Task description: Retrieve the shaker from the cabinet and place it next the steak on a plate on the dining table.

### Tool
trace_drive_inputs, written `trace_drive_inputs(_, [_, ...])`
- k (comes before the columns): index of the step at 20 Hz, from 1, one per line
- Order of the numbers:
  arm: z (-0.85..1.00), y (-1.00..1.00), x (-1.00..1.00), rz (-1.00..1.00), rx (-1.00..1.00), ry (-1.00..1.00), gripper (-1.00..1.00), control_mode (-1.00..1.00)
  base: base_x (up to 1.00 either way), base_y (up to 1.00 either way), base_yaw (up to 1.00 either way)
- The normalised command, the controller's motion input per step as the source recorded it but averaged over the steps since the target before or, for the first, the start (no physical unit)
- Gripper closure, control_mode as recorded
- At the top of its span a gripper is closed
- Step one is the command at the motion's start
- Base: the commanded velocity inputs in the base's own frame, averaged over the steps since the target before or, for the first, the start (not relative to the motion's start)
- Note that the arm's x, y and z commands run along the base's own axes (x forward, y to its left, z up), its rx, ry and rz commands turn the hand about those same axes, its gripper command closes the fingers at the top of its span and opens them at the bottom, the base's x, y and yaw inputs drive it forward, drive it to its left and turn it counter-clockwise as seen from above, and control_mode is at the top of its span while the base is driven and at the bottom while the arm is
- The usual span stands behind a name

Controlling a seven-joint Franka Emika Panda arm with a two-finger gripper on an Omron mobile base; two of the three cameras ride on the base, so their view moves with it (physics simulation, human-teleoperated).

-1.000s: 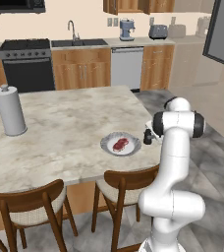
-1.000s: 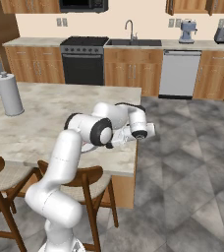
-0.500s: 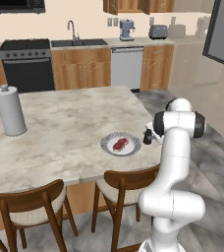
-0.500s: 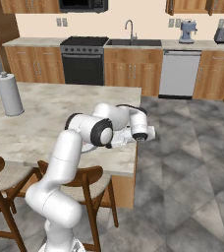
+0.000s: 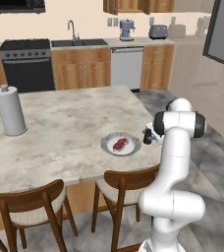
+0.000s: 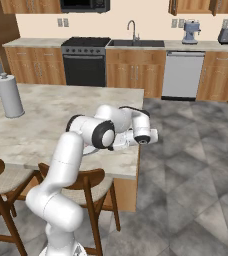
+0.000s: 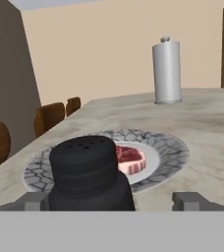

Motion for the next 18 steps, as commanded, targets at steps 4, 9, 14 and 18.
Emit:
trace_drive_inputs(4, [0.00,-0.02,-0.02,0.00,0.01,0.00,-1.00,-1.00,0.00,0.00,0.00])
trace_drive_inputs(9, [0.00,-0.34,0.01,0.00,0.04,0.02,-1.00,-1.00,0.00,0.00,0.00])
trace_drive_inputs(14, [0.00,-0.55,0.02,0.00,0.07,0.00,-1.00,-1.00,0.00,0.00,0.00])
trace_drive_inputs(18, [0.10,-0.31,-0.03,-0.05,0.09,0.00,-1.00,-1.00,0.00,0.00,0.00])
